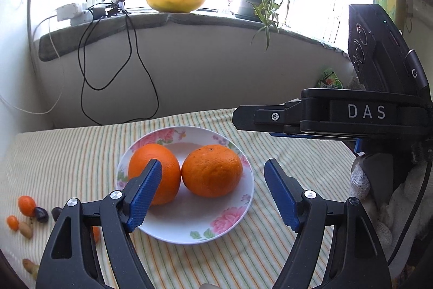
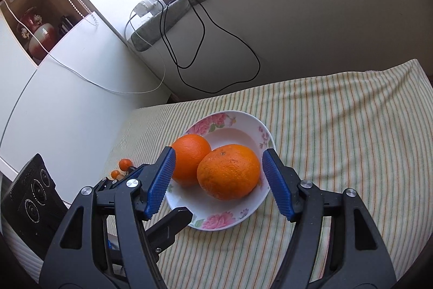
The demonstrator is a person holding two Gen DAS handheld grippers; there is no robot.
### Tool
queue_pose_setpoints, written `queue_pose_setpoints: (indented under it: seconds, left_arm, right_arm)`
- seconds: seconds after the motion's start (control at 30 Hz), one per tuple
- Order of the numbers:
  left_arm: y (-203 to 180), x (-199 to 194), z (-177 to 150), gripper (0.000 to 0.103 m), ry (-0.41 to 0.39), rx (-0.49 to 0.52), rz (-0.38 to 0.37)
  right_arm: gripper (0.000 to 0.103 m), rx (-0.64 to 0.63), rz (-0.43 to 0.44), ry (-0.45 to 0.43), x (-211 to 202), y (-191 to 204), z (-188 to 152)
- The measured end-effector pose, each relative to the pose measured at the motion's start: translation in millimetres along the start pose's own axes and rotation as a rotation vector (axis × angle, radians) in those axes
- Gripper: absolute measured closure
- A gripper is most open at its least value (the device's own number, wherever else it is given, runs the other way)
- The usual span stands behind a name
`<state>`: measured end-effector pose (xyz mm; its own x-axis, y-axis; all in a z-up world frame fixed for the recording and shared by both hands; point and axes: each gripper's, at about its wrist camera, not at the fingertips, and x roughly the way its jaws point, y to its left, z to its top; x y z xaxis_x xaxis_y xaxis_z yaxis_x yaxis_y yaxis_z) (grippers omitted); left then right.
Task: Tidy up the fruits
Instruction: 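Move both tools back from the plate toward the loose fruit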
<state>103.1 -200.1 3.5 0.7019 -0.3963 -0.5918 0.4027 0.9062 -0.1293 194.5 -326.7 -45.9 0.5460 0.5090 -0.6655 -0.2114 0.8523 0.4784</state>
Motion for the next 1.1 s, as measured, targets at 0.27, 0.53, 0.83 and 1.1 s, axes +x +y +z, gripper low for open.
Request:
queue_pose_setpoints:
  seconds: [0.27,0.53,0.83,1.1]
  left_arm:
    - [10.7,-20.3,-6.4,0.025,-0.013,-0.003,0.006]
    - [26.6,-38.8,-16.1,0.024,-0.013,-0.02,0.018]
    - [56.5,-64.8,-33.4,0.022,-0.017,-0.051,0.049]
    - [96.1,-88.4,-57.2,0.022,-0.017,-0.107,0.111]
  right_arm:
    - [0.02,-0.043,-0.037,-0.059,-15.2,16.0,-4.6]
    - [0.01,-0.08,-0.08,-0.107,-26.5,30.3,-14.0]
    - [0.01,-0.16,-0.058,-0.138,-28.0,58.0,-41.4]
    - [0.01,-0.217,0.002,-0.12,-20.1,82.9,-63.2]
